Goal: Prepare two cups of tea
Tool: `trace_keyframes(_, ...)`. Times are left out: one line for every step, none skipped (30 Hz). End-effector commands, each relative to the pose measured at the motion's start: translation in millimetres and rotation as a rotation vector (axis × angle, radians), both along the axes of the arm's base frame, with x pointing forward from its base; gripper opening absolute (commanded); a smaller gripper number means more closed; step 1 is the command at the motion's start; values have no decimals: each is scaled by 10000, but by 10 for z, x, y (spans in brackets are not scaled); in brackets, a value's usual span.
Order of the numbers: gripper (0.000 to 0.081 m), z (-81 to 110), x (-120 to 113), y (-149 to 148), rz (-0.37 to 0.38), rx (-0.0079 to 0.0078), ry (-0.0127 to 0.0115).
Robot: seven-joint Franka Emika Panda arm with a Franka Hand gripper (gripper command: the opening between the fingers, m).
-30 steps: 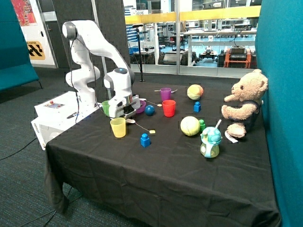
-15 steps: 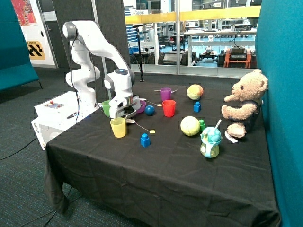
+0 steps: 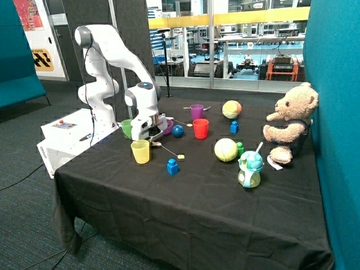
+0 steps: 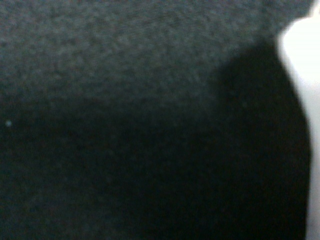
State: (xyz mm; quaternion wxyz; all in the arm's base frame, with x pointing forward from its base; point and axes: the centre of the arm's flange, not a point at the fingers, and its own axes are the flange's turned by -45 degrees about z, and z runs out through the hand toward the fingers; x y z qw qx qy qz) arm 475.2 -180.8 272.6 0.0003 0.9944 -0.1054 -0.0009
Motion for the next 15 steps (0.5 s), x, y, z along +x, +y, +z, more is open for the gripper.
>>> trace_keyframes(11, -9, 30, 55, 195, 5, -18)
trace_keyframes(7, -10, 34, 60, 215, 5, -18)
trace_keyframes(3, -11, 36, 67, 227, 5, -18)
trace_keyframes(2, -11, 37, 71, 227, 5, -18)
trace_keyframes(1, -11, 39, 73, 225, 5, -18)
trace_keyframes(0, -8, 37, 82, 254, 5, -18)
trace_keyframes(0, -3, 34, 91, 276, 5, -18)
trace_keyframes(0, 2, 33, 98, 280, 5, -18)
trace_keyframes(0, 6, 31, 102, 281, 5, -18)
trace_keyframes(0, 14, 29, 109, 334, 5, -18)
trace_keyframes(0, 20, 31, 110, 296, 5, -18)
trace_keyframes(0, 40, 32, 117, 323, 5, -18)
trace_keyframes(0, 70, 34, 124, 349, 5, -18)
trace_keyframes(0, 113, 37, 135, 389, 5, -18)
trace_keyframes(0, 135, 38, 141, 389, 5, -18)
